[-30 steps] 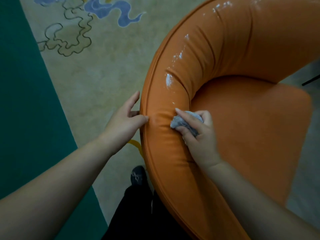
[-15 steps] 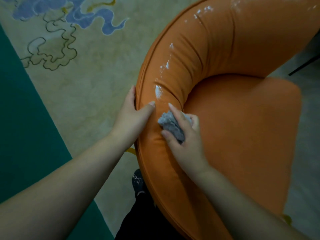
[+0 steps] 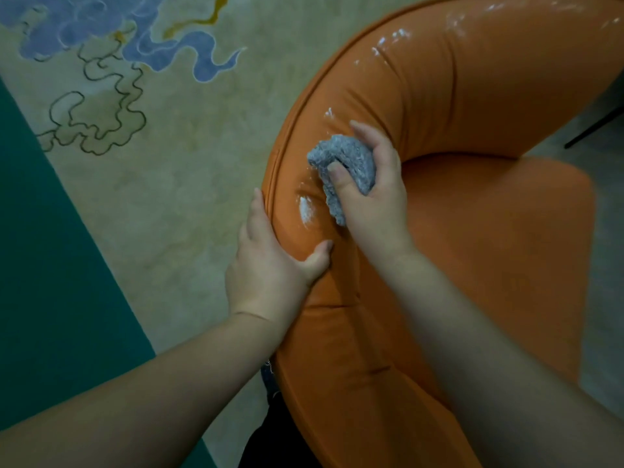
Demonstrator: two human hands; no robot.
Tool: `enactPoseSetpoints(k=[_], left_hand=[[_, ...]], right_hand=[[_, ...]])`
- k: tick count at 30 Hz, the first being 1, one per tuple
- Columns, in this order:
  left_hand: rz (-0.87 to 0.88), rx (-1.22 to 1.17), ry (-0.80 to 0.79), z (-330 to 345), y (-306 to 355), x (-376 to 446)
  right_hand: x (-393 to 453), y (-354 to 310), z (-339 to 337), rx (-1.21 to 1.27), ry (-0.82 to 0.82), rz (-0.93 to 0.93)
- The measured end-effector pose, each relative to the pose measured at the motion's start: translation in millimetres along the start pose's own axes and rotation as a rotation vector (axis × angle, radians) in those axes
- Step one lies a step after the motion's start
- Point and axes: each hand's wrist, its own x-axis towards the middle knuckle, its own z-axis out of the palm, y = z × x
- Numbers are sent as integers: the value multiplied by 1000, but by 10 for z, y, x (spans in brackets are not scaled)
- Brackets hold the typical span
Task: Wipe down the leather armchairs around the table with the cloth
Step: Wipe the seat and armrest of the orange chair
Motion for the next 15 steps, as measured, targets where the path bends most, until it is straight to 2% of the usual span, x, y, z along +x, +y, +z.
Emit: enactPoseSetpoints(k=[2,5,7,11,12,15], left_hand=[[15,0,-1,5,-9,0],[31,14,15,12,-30,2],[36,14,22,22,-33,2],[35,16,34,22,-40,6],[33,11,32,24,-47,13],[37,-3,24,31,-60,27]], right_hand=[[-51,43,34,-3,-134,-94],[-96,149,60,-160,-324,-304],[-47,230,-41,-185,-330,-284],[-27,159,-40,-58,-163,-149],[-37,113,25,-43,-175,-180],[-61,109,102,-119,-356,-369]])
